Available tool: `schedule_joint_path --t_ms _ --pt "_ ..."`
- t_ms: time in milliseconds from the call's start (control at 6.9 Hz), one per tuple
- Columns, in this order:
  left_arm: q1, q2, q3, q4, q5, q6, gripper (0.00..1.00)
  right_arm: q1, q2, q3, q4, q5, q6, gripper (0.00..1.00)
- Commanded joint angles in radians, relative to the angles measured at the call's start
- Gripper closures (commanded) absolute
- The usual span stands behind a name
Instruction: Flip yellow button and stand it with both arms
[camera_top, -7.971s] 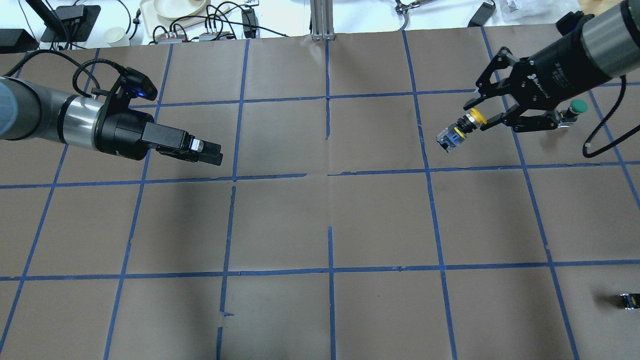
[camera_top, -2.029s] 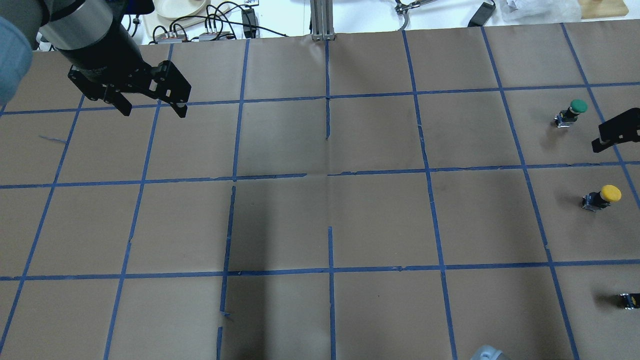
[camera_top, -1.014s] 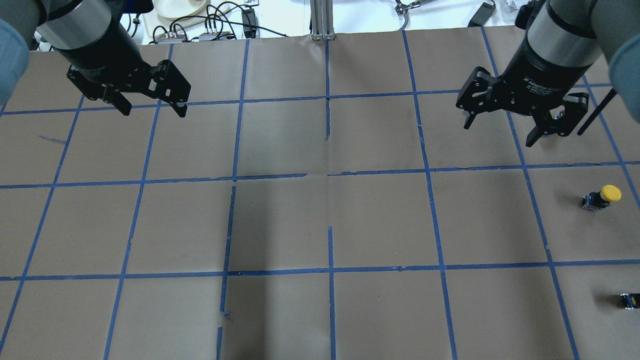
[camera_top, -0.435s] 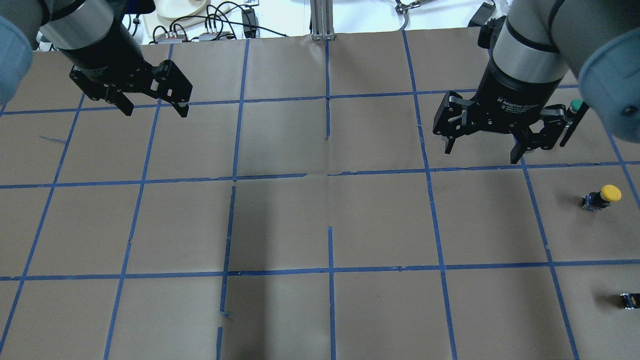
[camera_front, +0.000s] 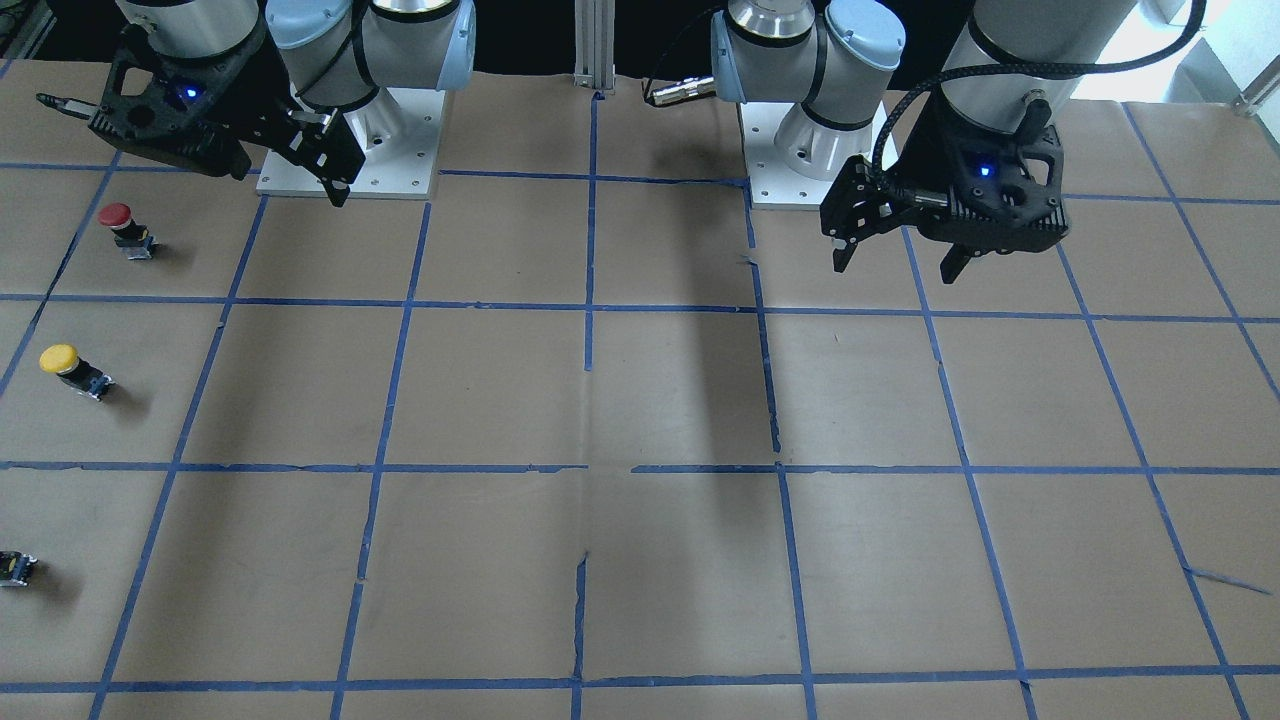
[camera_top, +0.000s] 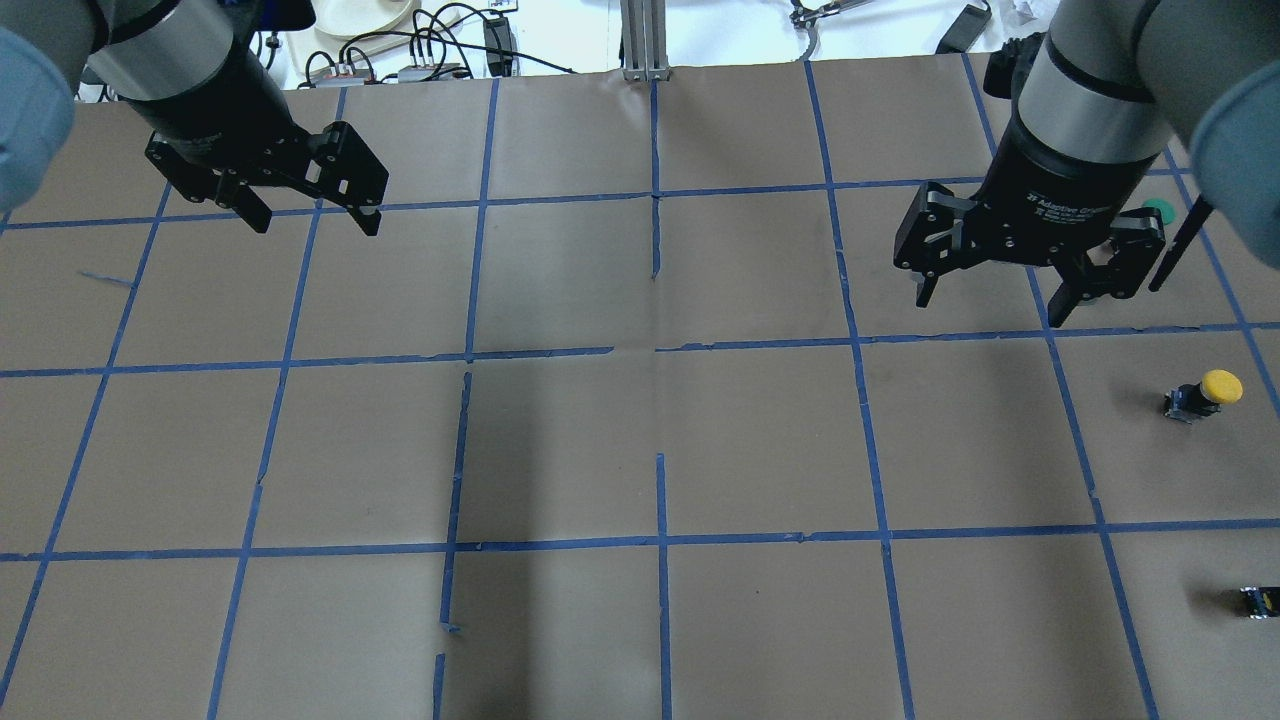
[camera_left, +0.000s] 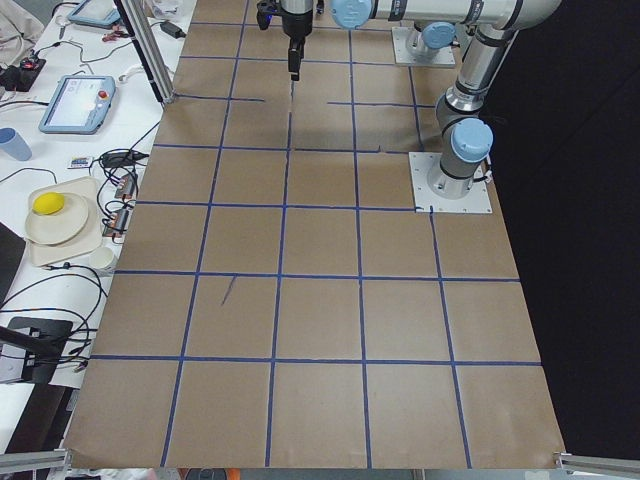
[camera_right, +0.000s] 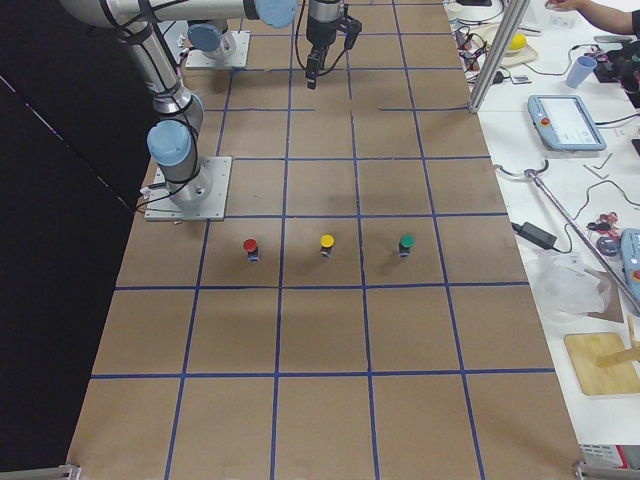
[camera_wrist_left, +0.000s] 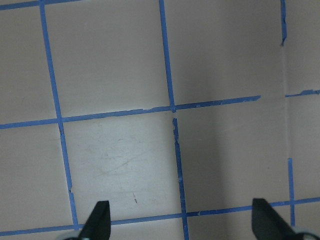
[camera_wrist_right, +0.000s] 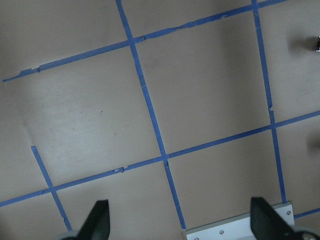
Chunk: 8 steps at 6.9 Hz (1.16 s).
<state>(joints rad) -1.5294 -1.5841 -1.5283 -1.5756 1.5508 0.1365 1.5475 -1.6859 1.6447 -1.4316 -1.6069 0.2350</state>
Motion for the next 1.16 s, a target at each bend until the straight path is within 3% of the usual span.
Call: schedule_joint_path --t_ms 0,290,1014 --pt "0.001 0.004 0.000 0.000 0.000 0.000 0.00 -0.006 -0.006 0.000 0.000 0.007 -0.020 0.00" --pt "0.002 0.004 0.000 0.000 -0.001 0.000 0.00 0.000 -0.011 -0.003 -0.004 0.086 -0.014 0.00" --pt "0.002 0.004 -0.001 0.000 -0.002 0.000 0.00 0.000 -0.009 0.000 0.000 0.062 -0.016 0.00"
